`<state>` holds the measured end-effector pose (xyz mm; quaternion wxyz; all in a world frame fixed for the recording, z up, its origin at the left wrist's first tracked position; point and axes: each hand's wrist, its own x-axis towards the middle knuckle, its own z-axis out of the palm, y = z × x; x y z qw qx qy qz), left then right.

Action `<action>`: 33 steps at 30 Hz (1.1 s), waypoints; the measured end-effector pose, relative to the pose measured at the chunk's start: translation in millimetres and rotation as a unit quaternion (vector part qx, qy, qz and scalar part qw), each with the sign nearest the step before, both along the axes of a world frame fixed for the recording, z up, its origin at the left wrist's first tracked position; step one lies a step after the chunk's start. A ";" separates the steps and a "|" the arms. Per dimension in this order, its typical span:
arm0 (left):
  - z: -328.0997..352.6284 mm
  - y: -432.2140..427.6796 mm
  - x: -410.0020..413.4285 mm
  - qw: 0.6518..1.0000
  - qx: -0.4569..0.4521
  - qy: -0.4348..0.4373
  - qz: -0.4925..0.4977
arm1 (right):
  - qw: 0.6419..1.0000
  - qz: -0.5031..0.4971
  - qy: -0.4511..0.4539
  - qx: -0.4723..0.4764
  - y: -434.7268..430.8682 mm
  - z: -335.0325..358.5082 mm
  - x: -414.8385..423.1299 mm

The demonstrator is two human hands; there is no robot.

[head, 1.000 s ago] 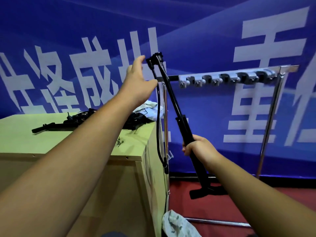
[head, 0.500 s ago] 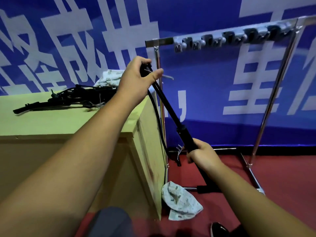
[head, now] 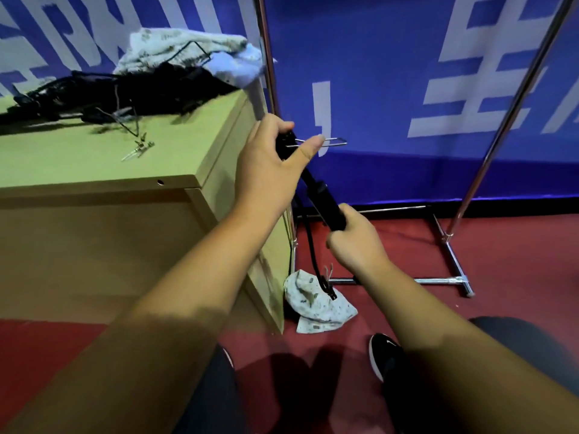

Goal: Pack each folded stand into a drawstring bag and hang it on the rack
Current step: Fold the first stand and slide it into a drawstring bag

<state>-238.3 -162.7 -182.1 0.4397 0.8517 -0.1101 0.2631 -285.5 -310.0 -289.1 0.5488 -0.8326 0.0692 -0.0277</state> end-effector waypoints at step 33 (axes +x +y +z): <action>-151.9 13.3 2.5 0.902 0.221 0.334 -0.159 | 0.960 -0.053 0.025 0.275 -5.4 11.5 50.6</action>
